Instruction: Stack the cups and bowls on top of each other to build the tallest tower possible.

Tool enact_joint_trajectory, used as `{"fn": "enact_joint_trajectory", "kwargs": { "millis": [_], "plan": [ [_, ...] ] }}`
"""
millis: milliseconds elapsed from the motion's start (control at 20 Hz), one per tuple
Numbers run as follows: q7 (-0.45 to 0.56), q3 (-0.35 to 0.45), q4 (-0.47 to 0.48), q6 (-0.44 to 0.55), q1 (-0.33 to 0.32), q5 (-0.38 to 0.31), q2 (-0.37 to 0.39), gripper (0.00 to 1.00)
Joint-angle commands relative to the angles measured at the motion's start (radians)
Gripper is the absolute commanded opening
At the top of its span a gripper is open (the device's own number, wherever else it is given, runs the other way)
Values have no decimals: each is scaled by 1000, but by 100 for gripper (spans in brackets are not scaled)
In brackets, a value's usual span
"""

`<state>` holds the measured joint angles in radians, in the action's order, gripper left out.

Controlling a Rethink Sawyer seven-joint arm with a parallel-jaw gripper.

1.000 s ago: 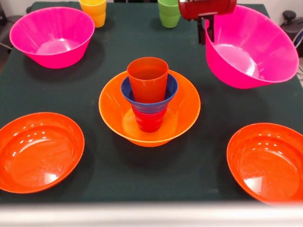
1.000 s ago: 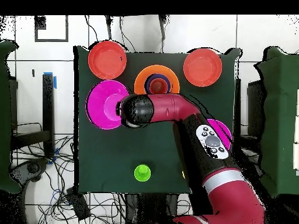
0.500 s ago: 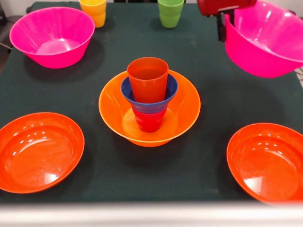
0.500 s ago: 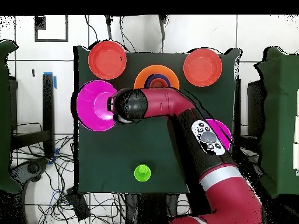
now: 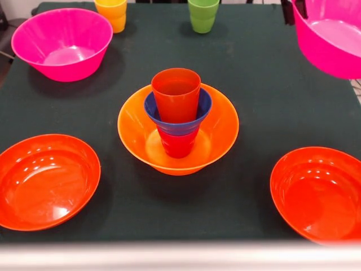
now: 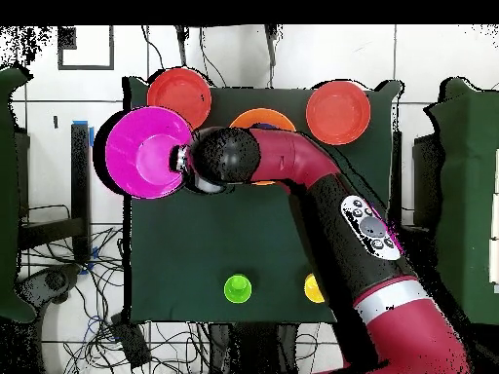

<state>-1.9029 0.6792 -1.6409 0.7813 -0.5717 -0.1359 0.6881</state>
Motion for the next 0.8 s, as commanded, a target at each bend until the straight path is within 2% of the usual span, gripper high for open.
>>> {"fn": "enact_joint_trajectory", "kwargs": {
  "millis": [50,200,350,450,800],
  "plan": [
    [149,84,61,162,-12,27,-7,0],
    [170,84,114,243,-13,20,-14,0],
    [212,103,163,280,-34,18,-42,0],
    [241,117,149,281,-65,11,-39,0],
    [280,142,165,307,-105,-37,-42,0]
  ]
}}
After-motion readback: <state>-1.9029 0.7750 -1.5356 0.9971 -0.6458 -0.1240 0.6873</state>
